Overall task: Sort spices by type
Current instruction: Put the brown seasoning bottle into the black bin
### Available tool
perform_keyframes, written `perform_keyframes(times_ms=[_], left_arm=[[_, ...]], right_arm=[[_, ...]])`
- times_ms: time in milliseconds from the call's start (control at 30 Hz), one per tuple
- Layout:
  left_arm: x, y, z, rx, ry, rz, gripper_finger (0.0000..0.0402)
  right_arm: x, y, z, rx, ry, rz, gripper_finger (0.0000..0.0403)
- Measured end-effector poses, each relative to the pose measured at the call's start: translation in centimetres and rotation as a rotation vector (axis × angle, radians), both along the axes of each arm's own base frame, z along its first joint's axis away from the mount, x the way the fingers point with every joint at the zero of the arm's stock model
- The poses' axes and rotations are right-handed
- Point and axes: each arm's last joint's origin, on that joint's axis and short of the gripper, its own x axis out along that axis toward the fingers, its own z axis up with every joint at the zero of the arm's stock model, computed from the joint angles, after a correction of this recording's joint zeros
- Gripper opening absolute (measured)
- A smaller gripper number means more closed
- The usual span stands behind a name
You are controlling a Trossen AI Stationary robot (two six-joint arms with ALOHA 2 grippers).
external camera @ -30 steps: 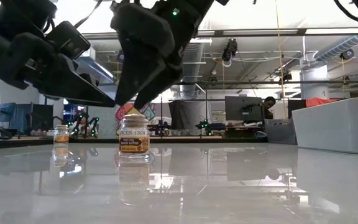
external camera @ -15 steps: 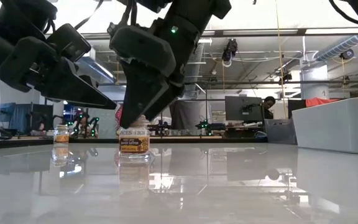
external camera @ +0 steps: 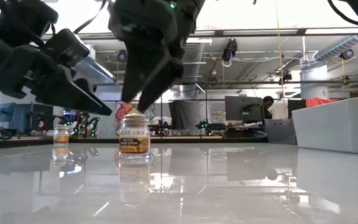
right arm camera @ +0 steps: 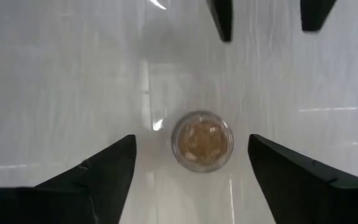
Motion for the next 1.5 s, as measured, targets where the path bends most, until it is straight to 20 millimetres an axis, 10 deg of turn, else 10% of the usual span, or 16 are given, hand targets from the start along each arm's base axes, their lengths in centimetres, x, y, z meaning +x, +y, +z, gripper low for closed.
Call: perform_keyframes(times_ms=[767, 1500], left_arm=[[0.0, 0.3, -0.1, 0.015, 0.006, 0.005, 0.0207], [-0.3, 0.5, -0.6, 0.022, 0.066, 0.016, 0.0207]], right_arm=[[1.4, 0.3, 2.3, -0.004, -0.11, 0.048, 0.0354], [2.6, 0.7, -0.9, -0.126, 0.187, 0.044, 0.0337]])
